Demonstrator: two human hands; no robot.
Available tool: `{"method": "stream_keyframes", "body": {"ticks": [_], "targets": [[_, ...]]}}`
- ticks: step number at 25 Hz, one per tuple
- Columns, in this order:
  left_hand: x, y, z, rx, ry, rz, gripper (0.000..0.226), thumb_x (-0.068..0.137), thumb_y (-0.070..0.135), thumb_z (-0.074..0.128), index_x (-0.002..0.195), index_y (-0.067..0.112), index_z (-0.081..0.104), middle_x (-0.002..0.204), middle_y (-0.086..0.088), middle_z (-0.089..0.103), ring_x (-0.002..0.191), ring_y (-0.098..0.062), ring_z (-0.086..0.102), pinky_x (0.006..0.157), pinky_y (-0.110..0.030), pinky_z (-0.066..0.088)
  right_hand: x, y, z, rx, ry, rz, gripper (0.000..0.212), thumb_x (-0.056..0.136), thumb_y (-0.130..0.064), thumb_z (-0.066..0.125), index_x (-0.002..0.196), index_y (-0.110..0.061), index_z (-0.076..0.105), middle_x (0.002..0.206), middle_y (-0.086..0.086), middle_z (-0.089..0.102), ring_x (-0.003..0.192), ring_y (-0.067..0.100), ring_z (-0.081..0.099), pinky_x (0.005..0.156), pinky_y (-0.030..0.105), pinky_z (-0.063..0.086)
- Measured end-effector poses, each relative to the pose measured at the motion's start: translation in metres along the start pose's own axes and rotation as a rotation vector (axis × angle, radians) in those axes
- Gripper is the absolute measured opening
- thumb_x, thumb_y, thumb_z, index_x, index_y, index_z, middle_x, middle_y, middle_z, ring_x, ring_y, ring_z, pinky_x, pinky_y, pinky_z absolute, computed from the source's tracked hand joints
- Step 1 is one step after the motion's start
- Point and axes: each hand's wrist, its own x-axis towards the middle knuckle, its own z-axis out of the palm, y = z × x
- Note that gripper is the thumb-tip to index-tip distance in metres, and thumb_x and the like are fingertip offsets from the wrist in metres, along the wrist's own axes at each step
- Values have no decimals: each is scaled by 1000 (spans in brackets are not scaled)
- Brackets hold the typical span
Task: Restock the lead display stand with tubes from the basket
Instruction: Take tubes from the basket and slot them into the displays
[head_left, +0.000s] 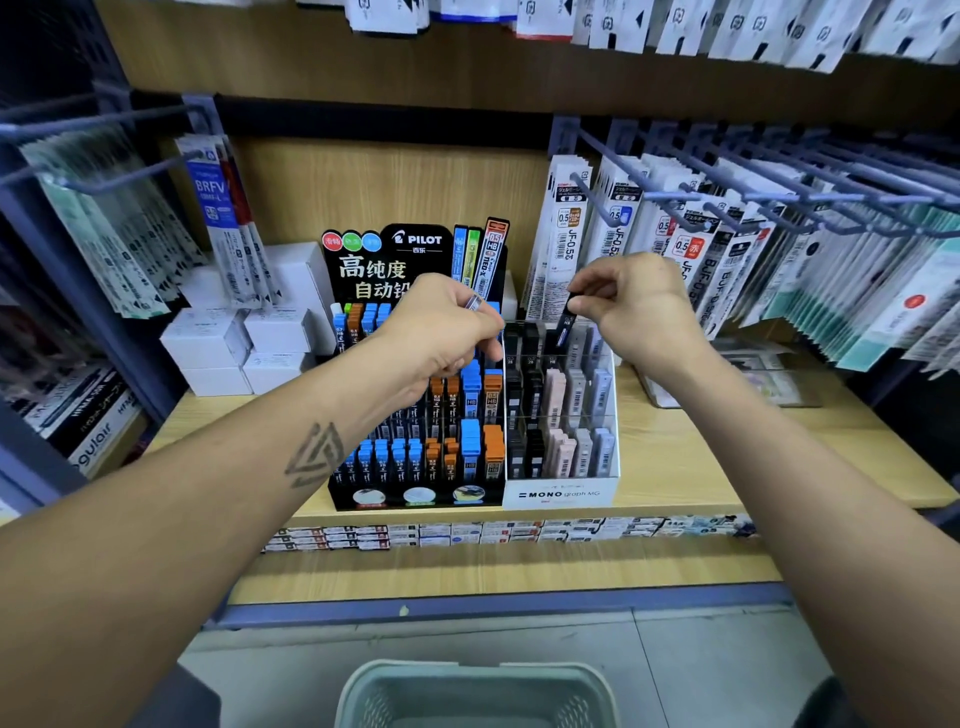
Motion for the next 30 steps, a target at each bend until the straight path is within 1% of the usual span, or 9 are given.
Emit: {"method": "stream_keyframes", "body": {"ticks": [2,6,10,13,18,20,23,25,30], "targets": [[0,0,2,0,-3,-5,11,94,-3,57,97,-7,66,70,-16,71,38,-11,33,35,-15,23,1,2,-1,25,3,8,10,86,-11,77,95,-16,76,75,-10,65,70,0,61,72,8,51],[0,0,4,8,-15,-17,11,94,-2,57,99,-5,66,73,-17,71,37,-10,33,33,-16,25,-2,7,5,-1,-14,-18,12,85,-12,78,97,-16,77,78,-5,69,77,9,66,85,23,55],[0,0,5,16,-21,-17,12,94,-2,57,100,-6,66,73,-17,71,34,-8,33,33,-16,25,0,9,-6,65,-51,11,12,85,-11,79,93,-19,76,77,-10,67,72,0,63,70,7,50],[-1,0,7,18,-42,-20,14,94,-3,56,102,-8,66,69,-15,70,34,-8,32,33,-15,25,2,15,-23,105,-32,61,12,85,-9,78,90,-19,74,77,-7,68,72,5,64,76,19,55],[-2,0,11,45,-78,-19,14,93,-3,56,102,-8,66,73,-17,71,36,-10,33,33,-16,24,1,34,-20,-95,0,65,10,87,-15,77,95,-20,76,75,-8,66,80,15,66,86,32,57],[-3,0,12,54,-89,-16,13,93,-3,57,101,-7,67,73,-17,71,36,-9,33,33,-16,25,-1,38,-13,-151,-23,30,11,87,-18,77,97,-20,77,84,-3,70,86,18,68,89,36,56],[-2,0,12,63,-93,-14,13,93,-2,57,100,-5,67,75,-18,72,36,-9,34,33,-17,25,-6,46,-2,-239,-58,-67,10,89,-20,74,98,-19,78,100,0,71,93,21,65,90,40,55],[-1,-1,12,62,-93,-11,13,94,-2,57,100,-5,67,76,-19,71,36,-9,34,32,-16,25,-10,50,3,-309,-76,-134,11,91,-20,70,100,-18,78,103,0,68,96,23,63,89,40,54],[0,-2,9,43,-102,-37,14,93,-1,58,105,-6,65,73,-16,71,37,-9,36,33,-17,24,-12,50,1,-378,-54,-139,18,94,-19,65,108,-15,75,106,3,68,98,28,63,91,43,53]]}}
